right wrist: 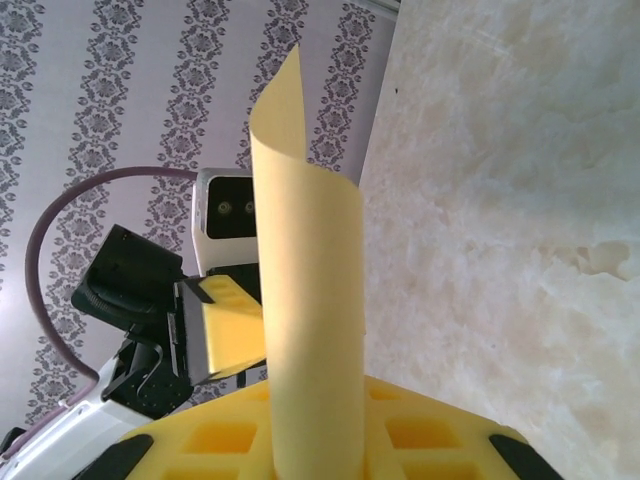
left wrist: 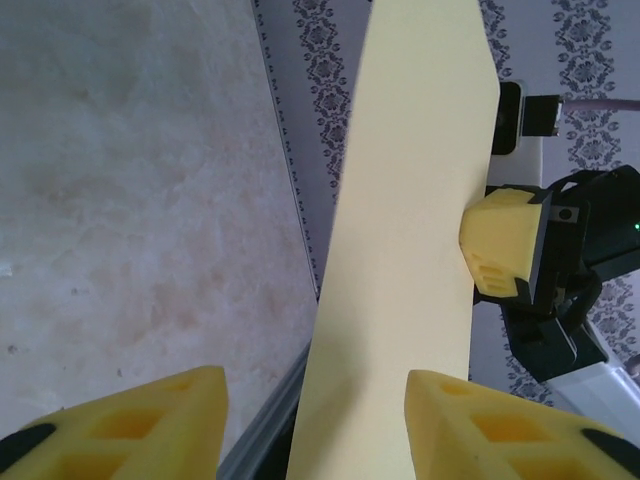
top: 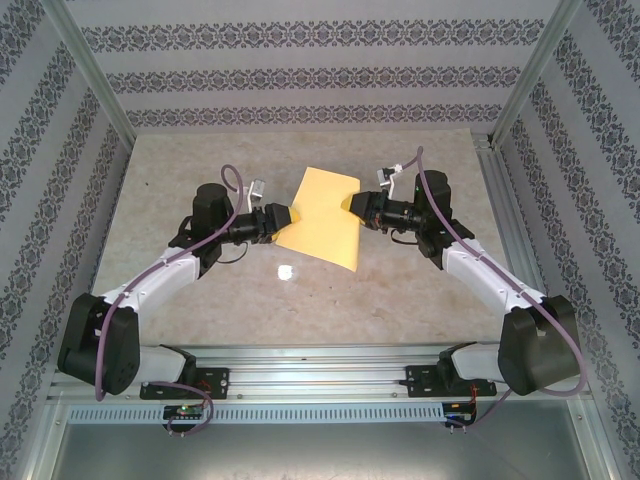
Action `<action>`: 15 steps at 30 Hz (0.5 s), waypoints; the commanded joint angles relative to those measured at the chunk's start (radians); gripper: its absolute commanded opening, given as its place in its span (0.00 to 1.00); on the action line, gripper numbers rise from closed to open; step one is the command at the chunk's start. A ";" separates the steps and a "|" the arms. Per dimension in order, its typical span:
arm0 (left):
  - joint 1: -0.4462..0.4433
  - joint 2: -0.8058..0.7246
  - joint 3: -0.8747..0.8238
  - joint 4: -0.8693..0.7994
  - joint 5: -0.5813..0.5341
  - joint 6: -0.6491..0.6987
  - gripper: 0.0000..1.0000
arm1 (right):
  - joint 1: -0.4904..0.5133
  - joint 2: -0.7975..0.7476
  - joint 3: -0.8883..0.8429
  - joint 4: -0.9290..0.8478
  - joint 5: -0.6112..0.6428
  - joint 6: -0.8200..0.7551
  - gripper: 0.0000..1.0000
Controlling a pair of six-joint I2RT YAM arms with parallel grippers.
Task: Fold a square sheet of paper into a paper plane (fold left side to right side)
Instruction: Pick up the square sheet of paper from the center of the table, then place a square sheet of paper at the center of the table.
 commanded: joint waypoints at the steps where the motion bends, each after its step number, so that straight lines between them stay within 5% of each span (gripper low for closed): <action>1: -0.012 0.008 0.016 0.067 0.030 -0.004 0.34 | 0.007 0.006 -0.016 0.035 -0.012 0.009 0.21; 7: -0.012 -0.010 0.036 -0.063 -0.013 0.083 0.01 | -0.004 -0.006 0.015 -0.224 0.104 -0.167 0.36; 15: -0.014 0.040 0.069 -0.335 -0.211 0.246 0.00 | -0.076 -0.032 0.039 -0.616 0.430 -0.451 0.71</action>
